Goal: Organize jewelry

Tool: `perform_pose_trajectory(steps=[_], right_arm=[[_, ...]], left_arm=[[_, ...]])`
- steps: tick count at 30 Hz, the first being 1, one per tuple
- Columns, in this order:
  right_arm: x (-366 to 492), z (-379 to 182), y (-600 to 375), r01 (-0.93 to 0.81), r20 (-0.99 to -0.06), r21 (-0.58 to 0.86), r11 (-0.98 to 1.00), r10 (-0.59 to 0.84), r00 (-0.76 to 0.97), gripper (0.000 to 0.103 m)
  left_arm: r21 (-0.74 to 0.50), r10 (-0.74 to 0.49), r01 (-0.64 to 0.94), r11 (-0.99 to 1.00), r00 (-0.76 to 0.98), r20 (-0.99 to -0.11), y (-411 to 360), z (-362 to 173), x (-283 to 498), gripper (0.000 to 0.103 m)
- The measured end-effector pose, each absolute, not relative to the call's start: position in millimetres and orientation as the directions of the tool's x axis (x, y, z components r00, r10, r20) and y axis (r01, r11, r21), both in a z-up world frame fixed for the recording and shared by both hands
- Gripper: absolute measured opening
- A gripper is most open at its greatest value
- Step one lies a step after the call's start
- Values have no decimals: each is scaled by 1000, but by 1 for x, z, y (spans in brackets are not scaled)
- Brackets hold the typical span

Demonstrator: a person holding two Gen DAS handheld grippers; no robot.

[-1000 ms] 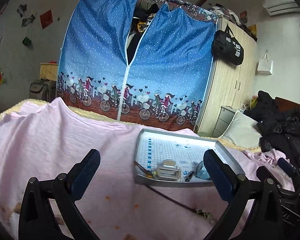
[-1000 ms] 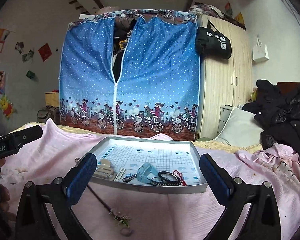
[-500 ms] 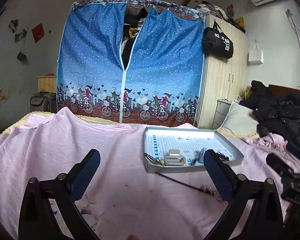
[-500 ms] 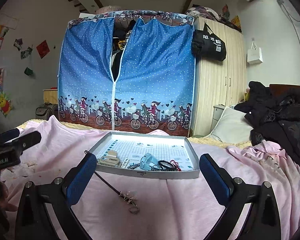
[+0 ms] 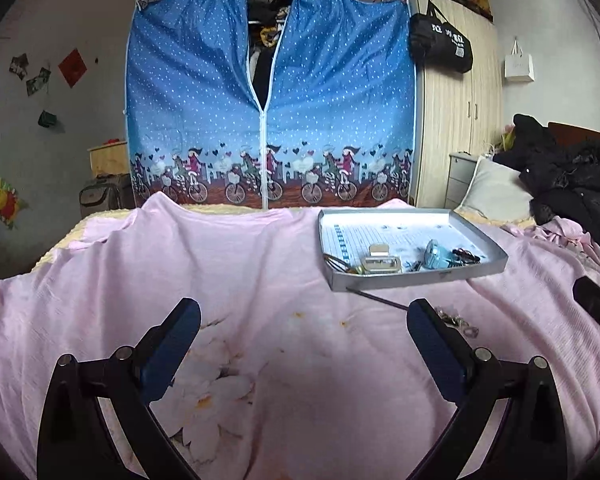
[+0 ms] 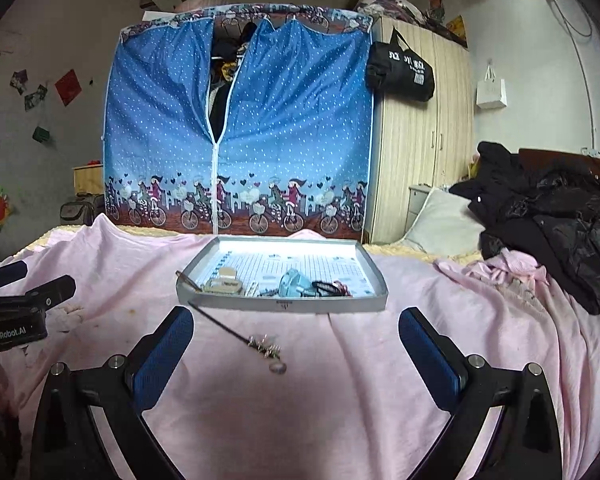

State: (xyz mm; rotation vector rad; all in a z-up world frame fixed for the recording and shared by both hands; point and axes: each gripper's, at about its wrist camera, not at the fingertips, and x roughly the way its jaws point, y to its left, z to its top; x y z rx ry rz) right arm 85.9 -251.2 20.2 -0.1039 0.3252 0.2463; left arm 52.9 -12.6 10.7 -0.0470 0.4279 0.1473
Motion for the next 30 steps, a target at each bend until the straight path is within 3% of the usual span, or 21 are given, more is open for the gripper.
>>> perform_pose_trajectory(steps=[13, 21, 30], right_arm=[[111, -18, -244, -270, -519, -25, 962, 219, 826, 103], [126, -37, -239, -279, -631, -34, 960, 195, 750, 103], [129, -37, -250, -243, -667, -2, 970, 179, 723, 103]], left_arm=[[-160, -10, -99, 982, 820, -572, 2, -18, 65, 101], [-170, 13, -150, 974, 784, -620, 6, -28, 72, 101], [-165, 28, -173, 971, 768, -640, 9, -30, 76, 101]])
